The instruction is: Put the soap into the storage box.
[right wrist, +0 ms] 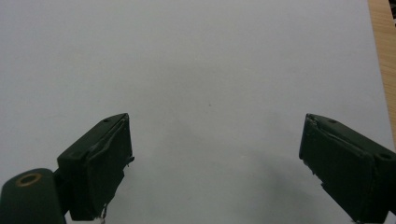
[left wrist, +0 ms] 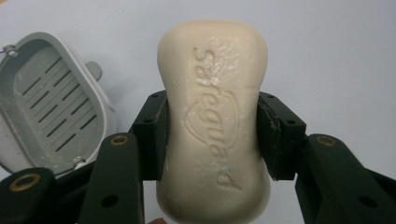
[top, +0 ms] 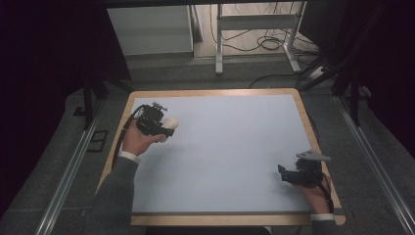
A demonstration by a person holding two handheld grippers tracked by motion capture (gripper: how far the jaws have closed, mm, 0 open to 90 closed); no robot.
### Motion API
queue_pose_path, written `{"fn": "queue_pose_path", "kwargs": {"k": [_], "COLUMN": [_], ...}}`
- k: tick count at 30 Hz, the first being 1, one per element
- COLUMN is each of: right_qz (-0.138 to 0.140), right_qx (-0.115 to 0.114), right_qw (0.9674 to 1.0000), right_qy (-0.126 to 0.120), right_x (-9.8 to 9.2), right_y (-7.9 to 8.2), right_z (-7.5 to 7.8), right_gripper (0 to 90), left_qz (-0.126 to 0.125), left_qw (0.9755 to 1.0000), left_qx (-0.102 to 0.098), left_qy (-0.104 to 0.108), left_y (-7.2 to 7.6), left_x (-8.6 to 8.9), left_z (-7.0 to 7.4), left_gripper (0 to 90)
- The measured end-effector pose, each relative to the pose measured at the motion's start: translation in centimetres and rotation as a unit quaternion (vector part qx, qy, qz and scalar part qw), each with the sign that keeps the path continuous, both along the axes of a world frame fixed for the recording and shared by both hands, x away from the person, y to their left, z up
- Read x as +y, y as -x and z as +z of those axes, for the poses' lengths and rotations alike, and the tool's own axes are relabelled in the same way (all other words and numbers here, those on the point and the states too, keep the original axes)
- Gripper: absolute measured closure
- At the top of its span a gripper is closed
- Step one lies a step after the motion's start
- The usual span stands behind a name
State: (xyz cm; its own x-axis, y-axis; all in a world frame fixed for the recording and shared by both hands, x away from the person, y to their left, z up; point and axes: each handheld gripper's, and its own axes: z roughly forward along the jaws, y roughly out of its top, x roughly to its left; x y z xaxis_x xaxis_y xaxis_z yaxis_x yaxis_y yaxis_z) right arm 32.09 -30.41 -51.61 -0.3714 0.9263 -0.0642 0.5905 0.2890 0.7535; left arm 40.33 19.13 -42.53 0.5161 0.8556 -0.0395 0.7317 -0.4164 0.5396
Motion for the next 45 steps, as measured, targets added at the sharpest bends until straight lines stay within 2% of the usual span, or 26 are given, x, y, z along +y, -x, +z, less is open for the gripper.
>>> {"fn": "queue_pose_path", "kwargs": {"k": [25, 31, 35, 45], "right_qz": [0.000, 0.000, 0.000, -0.003], "right_qx": [0.001, 0.002, 0.002, 0.004], "right_qw": [1.0000, 1.0000, 1.0000, 1.0000], "right_qy": [0.000, 0.001, 0.000, 0.002], "right_x": [-0.1, -0.1, -0.1, -0.2], "right_y": [0.0, 0.0, 0.0, -0.1], "right_z": [0.0, 0.0, 0.0, -0.2], "right_gripper": [9.3, 9.3, 9.3, 9.3], "left_qz": [0.042, 0.057, 0.066, 0.097], "left_qw": [0.9991, 0.9983, 0.9977, 0.9951], "left_qx": [0.002, 0.002, 0.009, 0.014], "left_qy": [0.007, 0.013, 0.010, 0.013], "left_y": [-2.2, -2.9, -3.4, -5.1], "left_x": [2.2, 2.7, 3.2, 4.6], "left_z": [0.1, 0.0, -0.2, -1.2], "left_gripper": [49.5, 49.5, 49.5, 49.5]}}
